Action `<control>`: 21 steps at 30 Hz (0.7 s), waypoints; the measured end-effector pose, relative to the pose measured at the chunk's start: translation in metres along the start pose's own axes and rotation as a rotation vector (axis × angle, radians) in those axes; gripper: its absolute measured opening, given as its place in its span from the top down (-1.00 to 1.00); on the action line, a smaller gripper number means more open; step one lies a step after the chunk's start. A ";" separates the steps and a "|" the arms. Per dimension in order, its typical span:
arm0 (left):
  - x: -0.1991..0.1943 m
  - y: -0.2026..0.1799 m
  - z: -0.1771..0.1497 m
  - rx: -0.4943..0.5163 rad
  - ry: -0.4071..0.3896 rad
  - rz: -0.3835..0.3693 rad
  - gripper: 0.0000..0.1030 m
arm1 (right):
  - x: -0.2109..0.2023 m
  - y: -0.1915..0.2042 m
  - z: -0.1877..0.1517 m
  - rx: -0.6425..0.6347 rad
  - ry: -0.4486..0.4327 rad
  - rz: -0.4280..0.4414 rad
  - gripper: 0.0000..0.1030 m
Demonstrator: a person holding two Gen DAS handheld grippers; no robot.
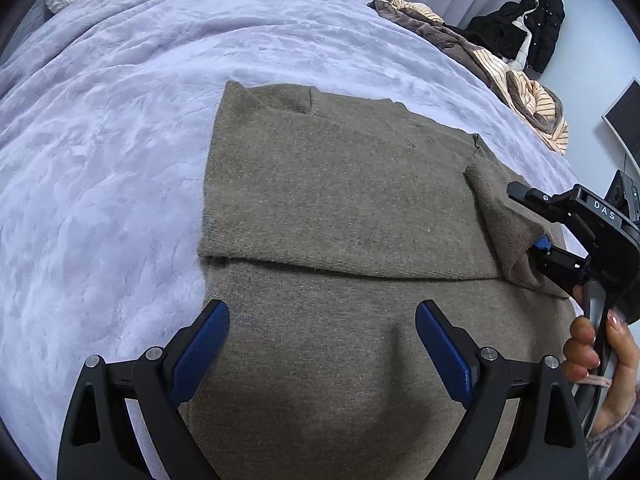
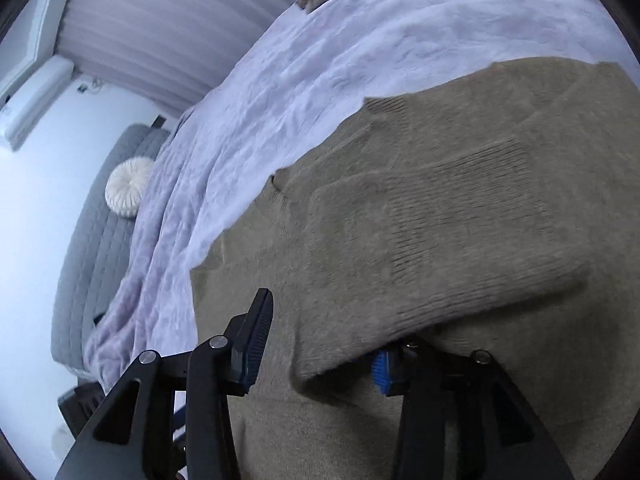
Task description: Fold small clothes
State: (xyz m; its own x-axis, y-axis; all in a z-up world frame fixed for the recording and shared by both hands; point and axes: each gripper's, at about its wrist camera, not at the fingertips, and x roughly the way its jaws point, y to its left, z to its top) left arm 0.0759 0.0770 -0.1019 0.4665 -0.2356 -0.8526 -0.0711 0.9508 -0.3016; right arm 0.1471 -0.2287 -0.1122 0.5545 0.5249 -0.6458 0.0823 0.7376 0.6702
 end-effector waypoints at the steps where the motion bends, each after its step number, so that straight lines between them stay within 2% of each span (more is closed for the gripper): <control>1: -0.002 0.003 -0.001 -0.003 -0.003 -0.009 -0.83 | -0.003 0.001 0.005 0.010 -0.024 -0.025 0.14; 2: -0.003 0.005 0.000 -0.005 -0.008 -0.018 -0.83 | -0.002 0.007 0.009 -0.014 -0.036 -0.051 0.38; 4: -0.007 0.009 0.001 -0.010 -0.026 -0.028 -0.83 | 0.006 0.035 0.013 -0.146 -0.021 -0.078 0.57; 8: -0.009 0.019 0.003 -0.039 -0.042 -0.005 -0.83 | 0.039 0.102 -0.011 -0.453 0.096 -0.073 0.57; 10: -0.008 0.024 0.004 -0.057 -0.036 -0.004 -0.83 | 0.061 0.119 -0.032 -0.551 0.177 -0.105 0.50; 11: -0.009 0.026 0.004 -0.062 -0.037 -0.003 -0.83 | 0.067 0.121 -0.039 -0.570 0.205 -0.118 0.30; 13: -0.008 0.027 0.004 -0.063 -0.037 -0.004 -0.83 | 0.072 0.117 -0.049 -0.561 0.244 -0.122 0.03; 16: -0.006 0.023 0.006 -0.052 -0.030 -0.023 -0.83 | 0.052 0.098 -0.051 -0.492 0.241 -0.078 0.02; 21: 0.005 0.002 0.029 -0.042 -0.028 -0.087 -0.83 | -0.005 0.039 -0.036 -0.271 0.173 -0.035 0.02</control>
State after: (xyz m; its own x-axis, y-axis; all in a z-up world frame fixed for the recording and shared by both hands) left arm 0.1033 0.0834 -0.0940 0.4967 -0.3107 -0.8104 -0.0655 0.9177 -0.3919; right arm 0.1179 -0.1868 -0.0959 0.4045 0.5442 -0.7350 -0.1373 0.8307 0.5395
